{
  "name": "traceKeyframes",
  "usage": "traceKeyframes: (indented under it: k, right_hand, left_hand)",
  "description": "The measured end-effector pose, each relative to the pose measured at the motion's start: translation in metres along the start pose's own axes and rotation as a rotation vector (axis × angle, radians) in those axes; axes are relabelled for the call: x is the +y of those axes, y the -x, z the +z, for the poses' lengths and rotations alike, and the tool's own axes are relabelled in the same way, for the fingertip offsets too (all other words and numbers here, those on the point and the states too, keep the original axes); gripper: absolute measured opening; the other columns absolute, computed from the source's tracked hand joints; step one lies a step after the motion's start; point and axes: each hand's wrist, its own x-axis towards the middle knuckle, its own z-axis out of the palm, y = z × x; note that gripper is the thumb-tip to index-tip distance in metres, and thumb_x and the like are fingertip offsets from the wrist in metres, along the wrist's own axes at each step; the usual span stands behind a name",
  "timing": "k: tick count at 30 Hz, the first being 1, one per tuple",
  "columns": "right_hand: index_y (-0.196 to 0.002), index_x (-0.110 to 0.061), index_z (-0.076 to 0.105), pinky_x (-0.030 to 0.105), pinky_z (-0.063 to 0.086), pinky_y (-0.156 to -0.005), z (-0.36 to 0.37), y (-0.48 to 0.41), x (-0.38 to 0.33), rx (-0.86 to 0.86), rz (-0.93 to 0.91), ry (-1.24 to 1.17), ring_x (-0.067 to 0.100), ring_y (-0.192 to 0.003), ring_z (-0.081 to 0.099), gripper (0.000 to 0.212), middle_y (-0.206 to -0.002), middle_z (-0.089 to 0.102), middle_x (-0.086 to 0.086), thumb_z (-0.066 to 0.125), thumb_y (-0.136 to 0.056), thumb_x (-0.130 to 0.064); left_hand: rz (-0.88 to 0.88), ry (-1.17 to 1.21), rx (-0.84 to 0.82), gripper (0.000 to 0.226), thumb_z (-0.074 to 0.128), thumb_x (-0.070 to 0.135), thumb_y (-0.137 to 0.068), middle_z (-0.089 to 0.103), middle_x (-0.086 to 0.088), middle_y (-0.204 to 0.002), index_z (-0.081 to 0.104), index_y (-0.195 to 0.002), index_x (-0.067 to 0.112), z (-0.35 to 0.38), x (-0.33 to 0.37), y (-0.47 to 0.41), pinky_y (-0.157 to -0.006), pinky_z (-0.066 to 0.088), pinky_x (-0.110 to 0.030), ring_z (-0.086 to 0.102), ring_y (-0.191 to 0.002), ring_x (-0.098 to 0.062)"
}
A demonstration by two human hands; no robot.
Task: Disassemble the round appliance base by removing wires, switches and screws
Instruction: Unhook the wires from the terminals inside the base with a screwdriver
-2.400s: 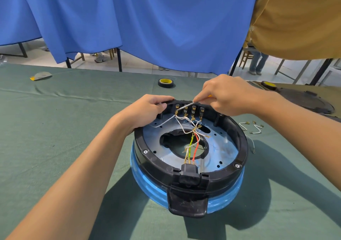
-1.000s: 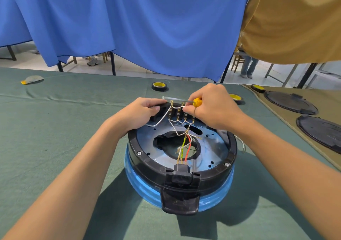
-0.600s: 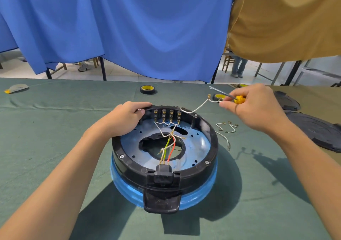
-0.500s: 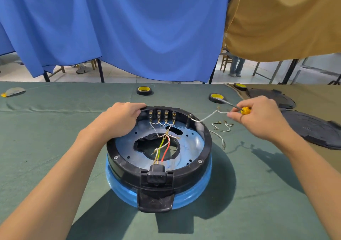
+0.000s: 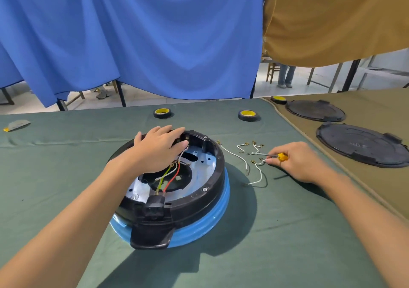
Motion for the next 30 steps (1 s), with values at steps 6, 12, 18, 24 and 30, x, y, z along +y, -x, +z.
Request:
traceKeyframes:
  k: [6, 12, 18, 24, 30]
  right_hand:
    - [-0.089, -0.026, 0.077, 0.038, 0.051, -0.076, 0.013, -0.003, 0.005, 0.119, -0.037, -0.054, 0.028, -0.089, 0.064, 0.011, -0.090, 0.075, 0.001, 0.074, -0.083, -0.035]
    - [-0.092, -0.028, 0.076, 0.041, 0.050, -0.083, 0.014, -0.003, 0.008, 0.108, -0.006, -0.076, 0.028, -0.094, 0.062, 0.012, -0.095, 0.074, 0.002, 0.072, -0.084, -0.037]
    - [-0.093, -0.027, 0.076, 0.037, 0.049, -0.083, 0.015, 0.000, 0.011, 0.128, 0.012, -0.080, 0.025, -0.092, 0.062, 0.014, -0.094, 0.074, -0.001, 0.071, -0.084, -0.038]
    - [-0.097, -0.025, 0.076, 0.040, 0.051, -0.084, 0.014, -0.001, 0.014, 0.178, 0.060, -0.091, 0.024, -0.092, 0.063, 0.014, -0.095, 0.074, -0.002, 0.071, -0.086, -0.032]
    - [-0.096, -0.023, 0.077, 0.037, 0.051, -0.077, 0.009, 0.001, 0.018, 0.251, 0.107, -0.041, 0.026, -0.092, 0.063, 0.016, -0.094, 0.075, 0.001, 0.072, -0.085, -0.033]
  left_hand:
    - [-0.004, -0.040, 0.083, 0.048, 0.020, 0.050, -0.100, 0.022, 0.009, -0.157, 0.025, -0.147, 0.042, 0.008, -0.008, -0.003, -0.114, 0.010, -0.051, 0.015, -0.146, -0.017]
    - [0.013, -0.058, 0.097, 0.046, 0.021, 0.047, -0.102, 0.022, 0.011, -0.157, 0.024, -0.148, 0.044, 0.008, -0.010, -0.003, -0.113, 0.013, -0.050, 0.016, -0.145, -0.017]
    - [0.050, 0.004, 0.070, 0.048, 0.031, 0.037, -0.103, 0.023, 0.007, -0.158, 0.026, -0.150, 0.031, -0.001, -0.018, 0.001, -0.115, 0.019, -0.047, 0.020, -0.145, -0.018]
    - [0.044, 0.055, 0.096, 0.047, 0.037, 0.029, -0.103, 0.027, 0.003, -0.157, 0.033, -0.149, 0.022, -0.005, -0.032, 0.010, -0.116, 0.020, -0.038, 0.024, -0.144, -0.021]
    - [0.038, 0.069, 0.104, 0.044, 0.036, 0.022, -0.103, 0.033, 0.003, -0.154, 0.036, -0.148, 0.022, -0.006, -0.039, 0.008, -0.115, 0.024, -0.040, 0.029, -0.142, -0.023]
